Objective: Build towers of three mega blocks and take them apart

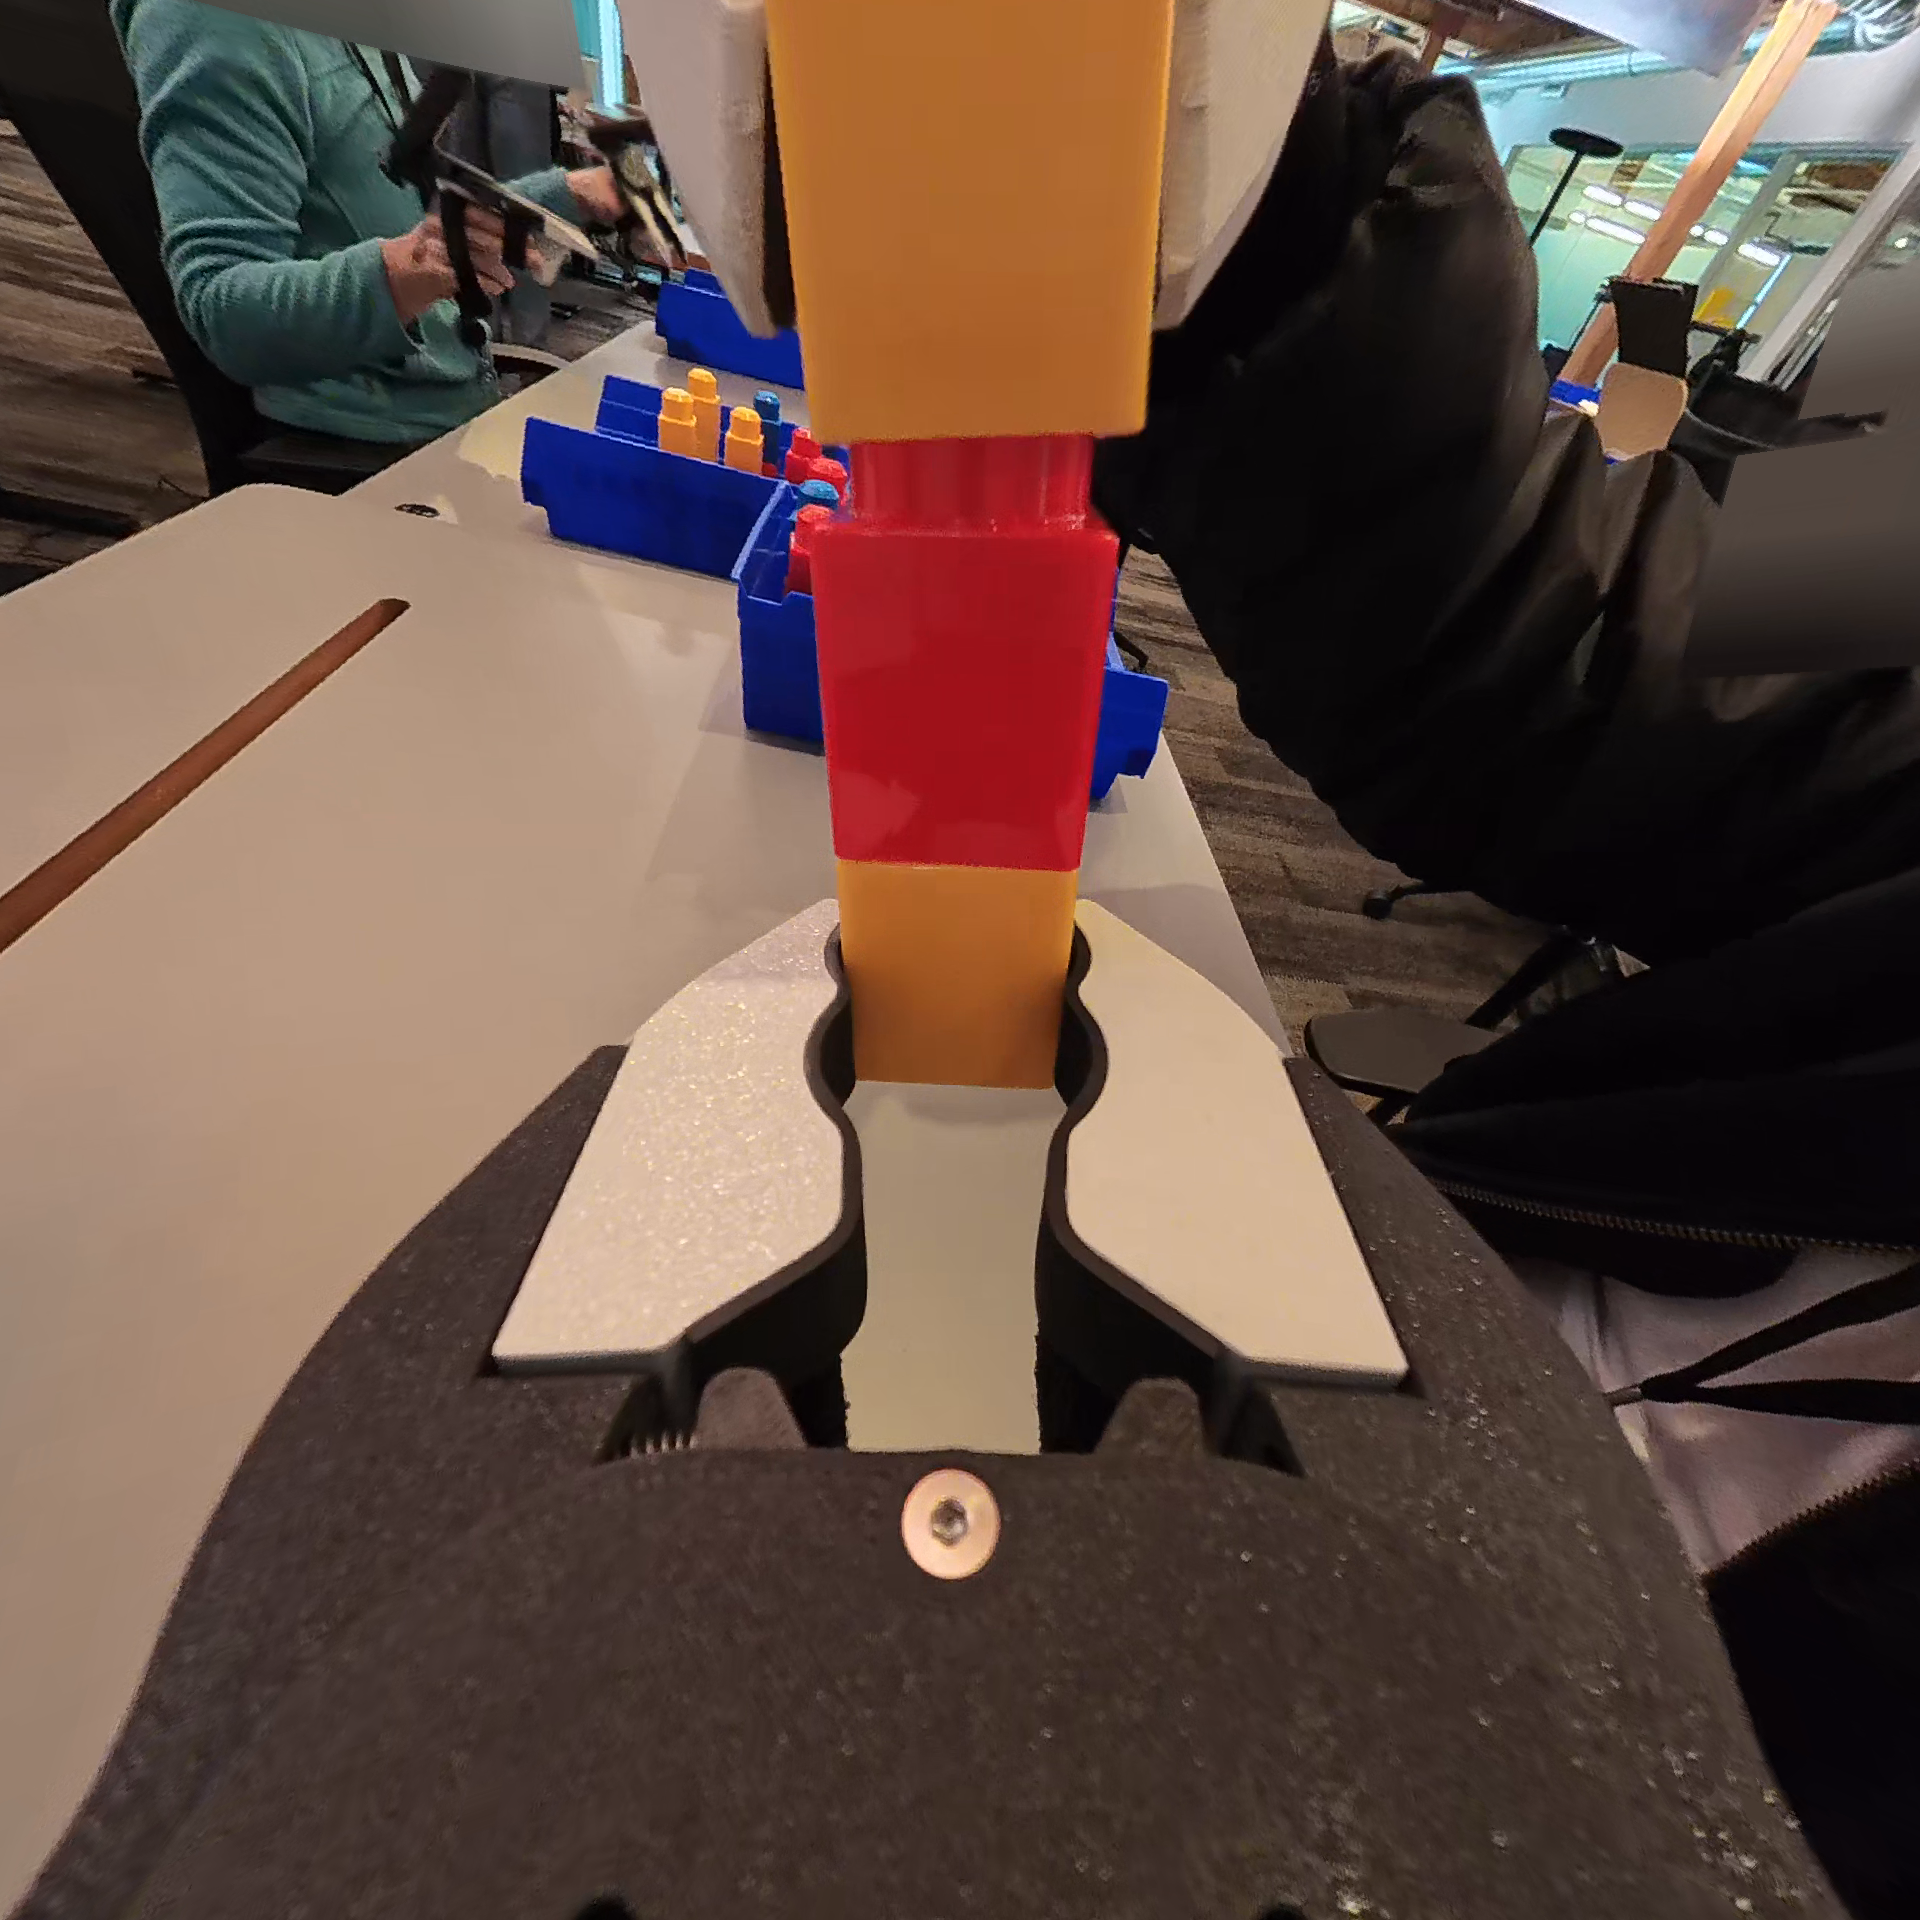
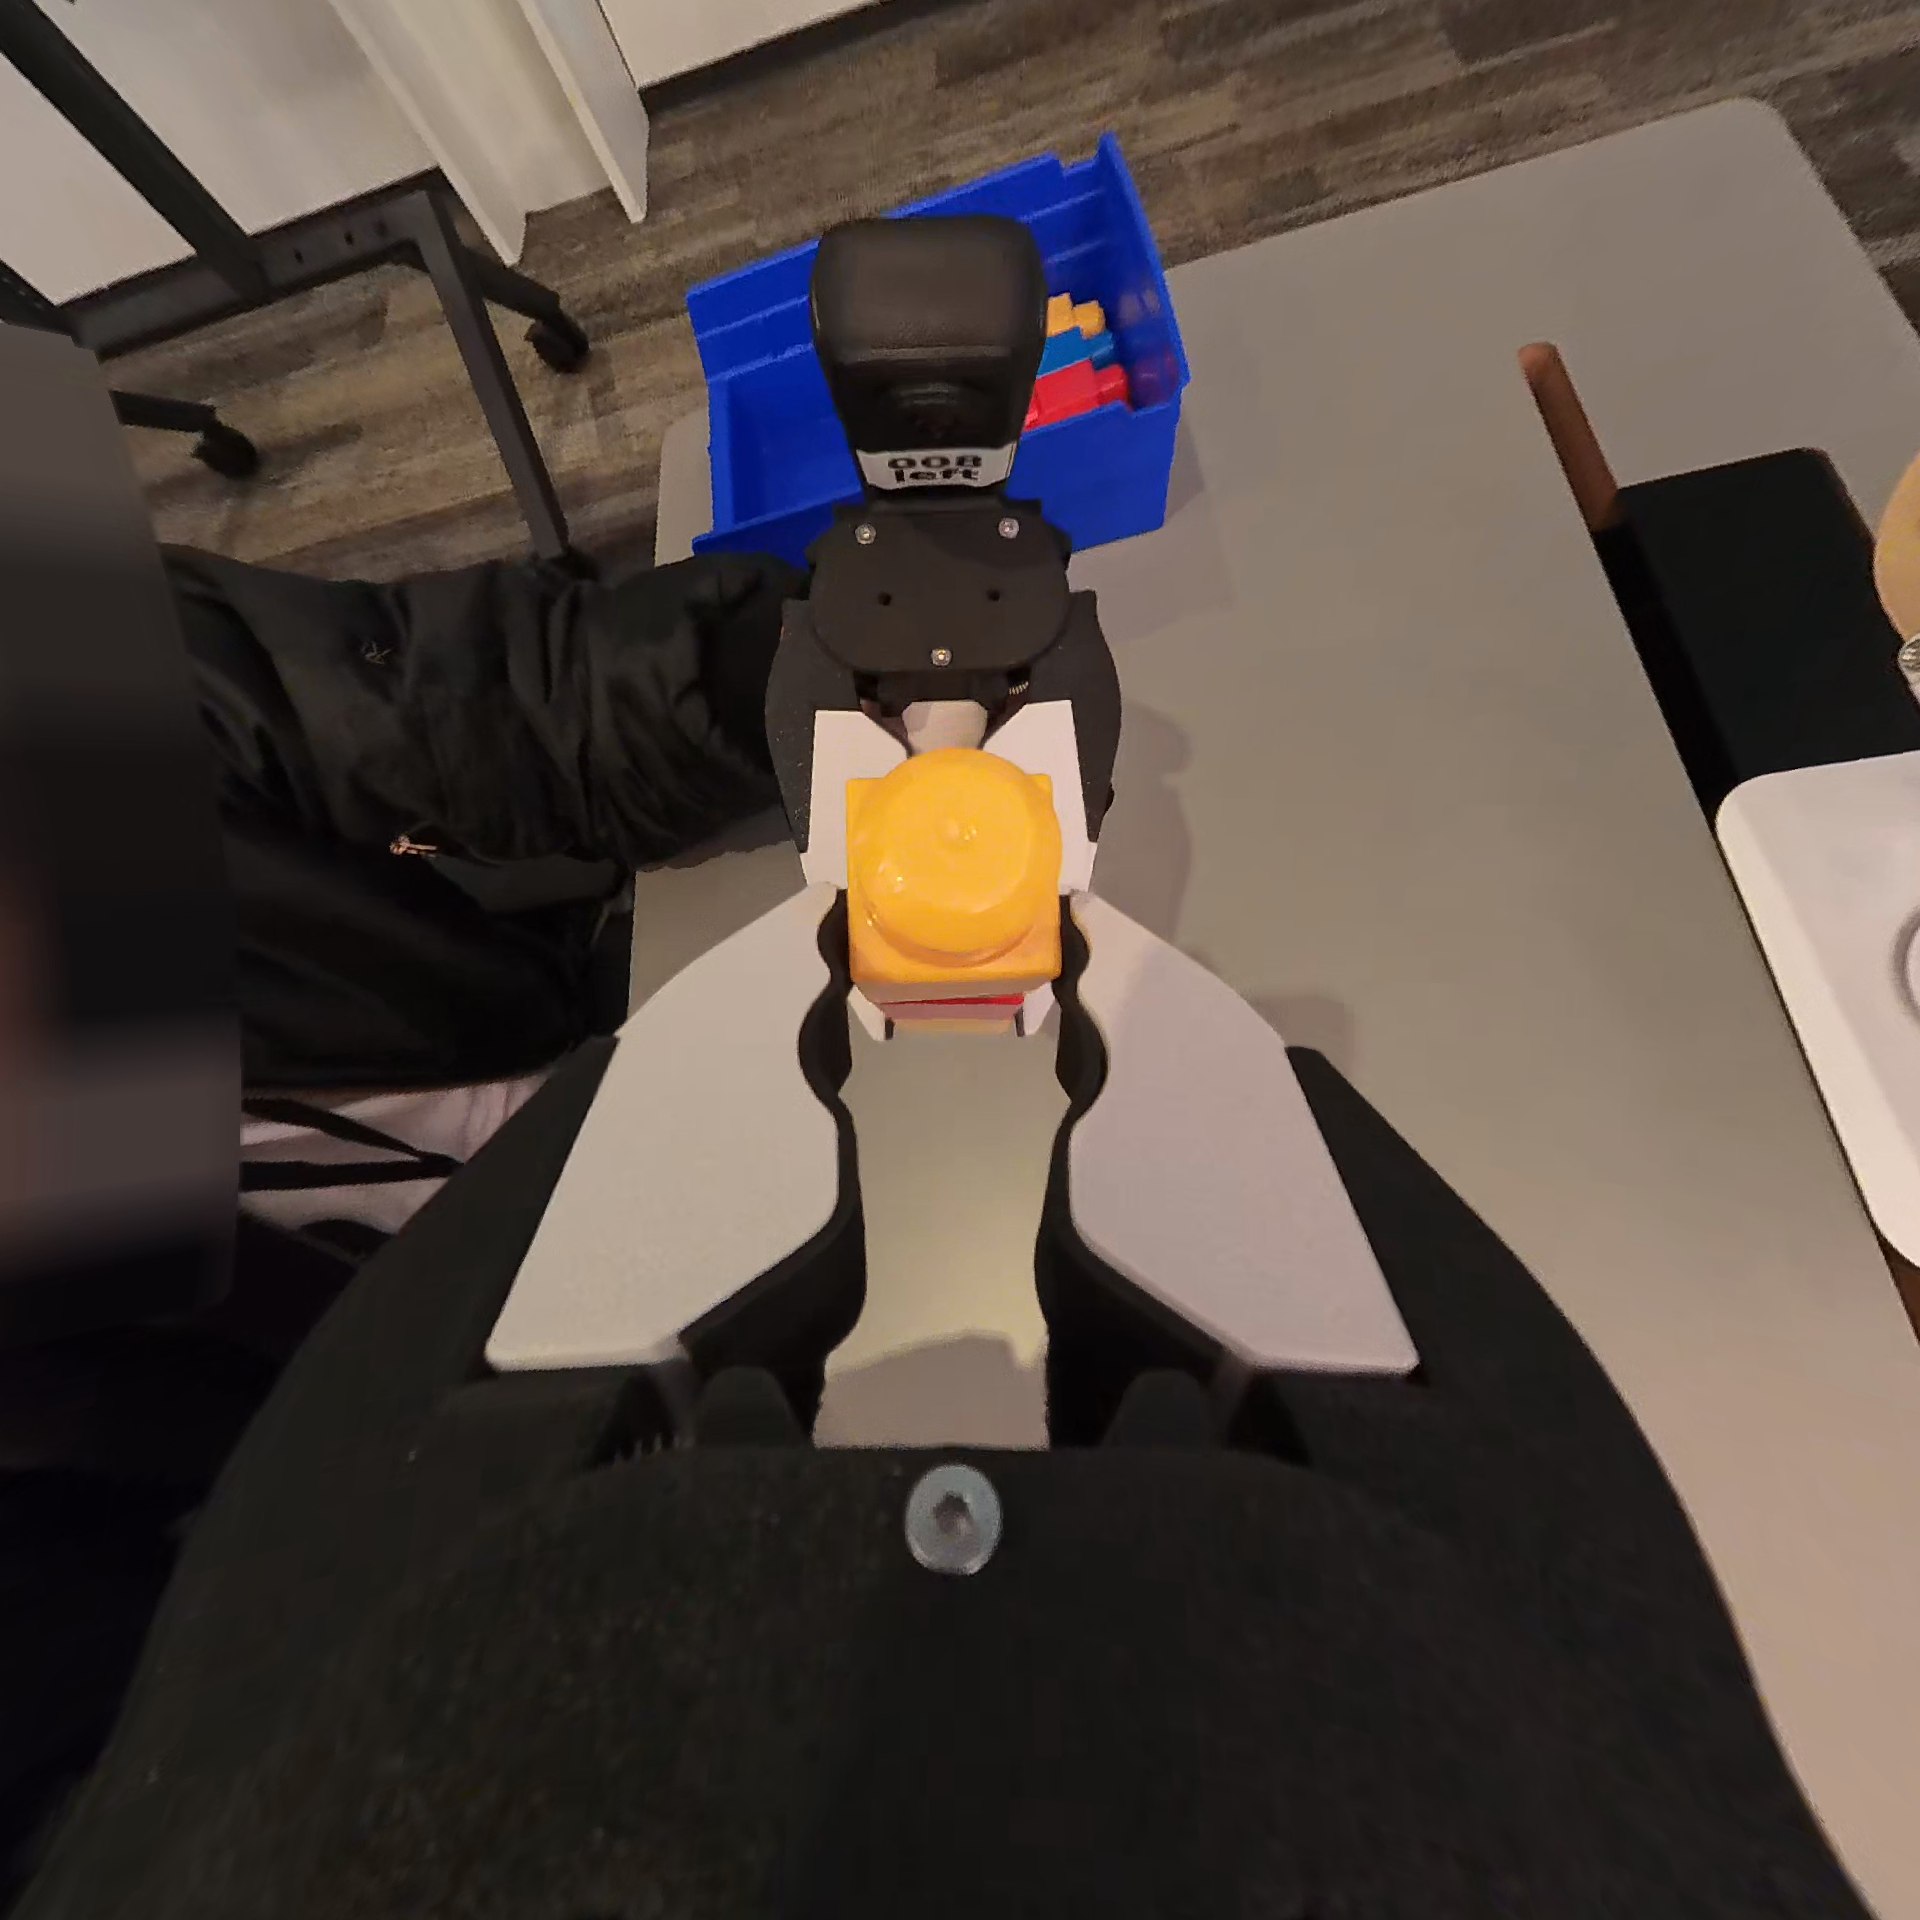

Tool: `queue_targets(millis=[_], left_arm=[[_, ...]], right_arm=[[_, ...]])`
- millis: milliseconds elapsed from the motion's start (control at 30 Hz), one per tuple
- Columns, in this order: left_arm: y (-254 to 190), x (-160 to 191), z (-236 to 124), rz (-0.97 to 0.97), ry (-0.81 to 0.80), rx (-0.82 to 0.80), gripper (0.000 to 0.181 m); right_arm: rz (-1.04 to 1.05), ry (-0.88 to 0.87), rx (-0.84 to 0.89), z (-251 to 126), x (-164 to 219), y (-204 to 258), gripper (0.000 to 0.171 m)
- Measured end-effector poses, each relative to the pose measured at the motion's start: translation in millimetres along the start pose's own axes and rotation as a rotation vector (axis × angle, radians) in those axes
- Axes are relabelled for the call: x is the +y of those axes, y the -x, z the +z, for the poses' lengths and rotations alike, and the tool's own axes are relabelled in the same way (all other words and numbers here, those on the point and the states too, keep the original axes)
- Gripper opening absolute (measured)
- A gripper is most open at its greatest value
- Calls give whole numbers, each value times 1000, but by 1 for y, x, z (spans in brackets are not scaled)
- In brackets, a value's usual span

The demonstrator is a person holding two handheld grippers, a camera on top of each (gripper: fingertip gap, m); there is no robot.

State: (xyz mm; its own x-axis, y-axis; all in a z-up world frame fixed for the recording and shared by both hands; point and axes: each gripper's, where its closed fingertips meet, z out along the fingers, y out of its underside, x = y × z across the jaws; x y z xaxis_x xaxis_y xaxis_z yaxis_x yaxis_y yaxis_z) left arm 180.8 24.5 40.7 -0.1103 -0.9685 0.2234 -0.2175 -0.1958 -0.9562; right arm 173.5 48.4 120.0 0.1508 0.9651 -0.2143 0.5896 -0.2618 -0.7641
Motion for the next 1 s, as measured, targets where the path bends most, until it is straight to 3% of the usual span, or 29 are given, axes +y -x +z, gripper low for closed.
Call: queue_targets(millis=[267, 667, 1000], left_arm=[[-7, 14, 10, -23, 104, 31, 35], [-7, 24, 13, -44, 189, 6, 35], [-18, 35, 19, 2, 256, 48, 35]], right_arm=[[31, 113, -27, 2, 19, 4, 36], [150, 350, 65, 0, 42, 5, 36], [121, 415, -27, 4, 56, 17, 36]])
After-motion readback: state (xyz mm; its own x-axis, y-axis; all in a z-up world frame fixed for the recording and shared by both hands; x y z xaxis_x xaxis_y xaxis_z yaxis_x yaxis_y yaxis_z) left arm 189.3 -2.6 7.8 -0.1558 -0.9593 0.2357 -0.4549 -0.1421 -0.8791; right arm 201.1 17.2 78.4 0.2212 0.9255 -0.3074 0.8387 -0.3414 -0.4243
